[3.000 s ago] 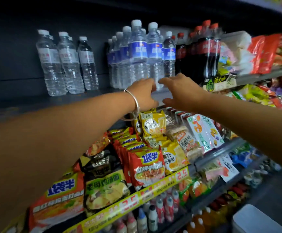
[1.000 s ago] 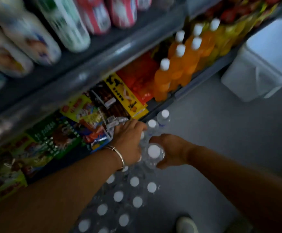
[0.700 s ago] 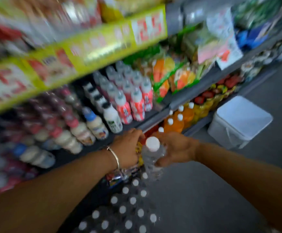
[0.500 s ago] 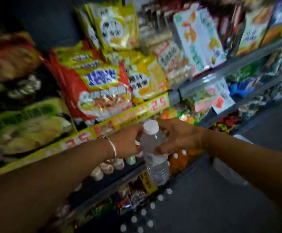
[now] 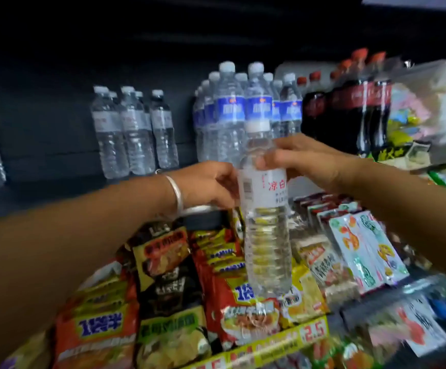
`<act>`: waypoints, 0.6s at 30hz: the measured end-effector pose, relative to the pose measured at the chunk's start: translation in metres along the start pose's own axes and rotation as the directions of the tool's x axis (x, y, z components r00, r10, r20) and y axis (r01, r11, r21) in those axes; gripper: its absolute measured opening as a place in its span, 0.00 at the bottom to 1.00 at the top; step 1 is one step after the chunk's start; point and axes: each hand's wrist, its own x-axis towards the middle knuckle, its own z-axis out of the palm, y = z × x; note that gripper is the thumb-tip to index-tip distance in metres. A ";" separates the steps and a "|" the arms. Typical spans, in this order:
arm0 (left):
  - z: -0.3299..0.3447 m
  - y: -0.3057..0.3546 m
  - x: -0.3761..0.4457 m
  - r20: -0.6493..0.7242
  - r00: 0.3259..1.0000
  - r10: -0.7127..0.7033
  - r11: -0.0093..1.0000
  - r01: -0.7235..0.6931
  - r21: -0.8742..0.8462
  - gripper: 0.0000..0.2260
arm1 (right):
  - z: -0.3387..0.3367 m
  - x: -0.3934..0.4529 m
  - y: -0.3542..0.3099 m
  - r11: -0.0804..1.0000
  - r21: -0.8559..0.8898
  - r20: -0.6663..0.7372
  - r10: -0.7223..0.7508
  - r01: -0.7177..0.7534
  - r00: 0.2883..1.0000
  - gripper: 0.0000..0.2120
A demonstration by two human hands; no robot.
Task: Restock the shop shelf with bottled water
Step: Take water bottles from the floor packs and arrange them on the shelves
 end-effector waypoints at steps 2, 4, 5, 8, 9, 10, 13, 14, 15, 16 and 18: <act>-0.037 0.011 -0.005 -0.051 0.999 0.010 1.000 -0.009 0.029 0.15 | -0.007 0.027 -0.031 0.999 -0.015 -0.052 -0.050 0.049 0.997 0.14; -0.070 0.016 -0.009 -0.111 0.994 0.013 0.998 -0.005 0.070 0.13 | -0.010 0.056 -0.059 0.997 -0.001 -0.128 -0.080 0.081 0.989 0.11; -0.084 0.016 -0.011 -0.141 0.990 0.010 0.996 0.003 0.089 0.13 | -0.010 0.070 -0.072 0.997 0.016 -0.175 -0.077 0.081 0.982 0.11; -0.121 0.005 -0.013 -0.210 0.978 -0.010 0.986 0.044 0.158 0.11 | -0.006 0.111 -0.103 0.996 0.025 -0.248 -0.077 0.085 0.966 0.13; -0.132 0.000 -0.012 -0.230 0.973 -0.016 0.984 0.056 0.170 0.10 | -0.003 0.123 -0.111 0.996 0.014 -0.258 -0.078 0.084 0.963 0.13; -0.141 -0.007 -0.012 -0.246 0.969 -0.020 0.981 0.066 0.181 0.09 | 0.001 0.135 -0.117 0.996 0.001 -0.264 -0.081 0.085 0.961 0.13; -0.162 -0.028 -0.006 -0.290 0.956 -0.042 0.962 0.117 0.248 0.08 | 0.016 0.171 -0.126 0.998 -0.015 -0.281 -0.058 0.056 0.958 0.17; -0.166 -0.035 -0.004 -0.301 0.952 -0.054 0.954 0.138 0.267 0.08 | 0.022 0.183 -0.126 0.999 -0.022 -0.283 -0.042 0.038 0.958 0.19; -0.169 -0.043 0.000 -0.309 0.948 -0.069 0.946 0.160 0.281 0.08 | 0.029 0.195 -0.124 0.999 -0.026 -0.283 -0.025 0.018 0.959 0.20; -0.172 -0.050 0.003 -0.318 0.945 -0.083 0.938 0.181 0.294 0.08 | 0.035 0.207 -0.120 0.999 -0.031 -0.280 -0.013 0.004 0.960 0.20; -0.177 -0.063 0.010 -0.337 0.936 -0.104 0.925 0.215 0.312 0.06 | 0.049 0.230 -0.108 0.999 -0.046 -0.279 0.003 -0.017 0.960 0.20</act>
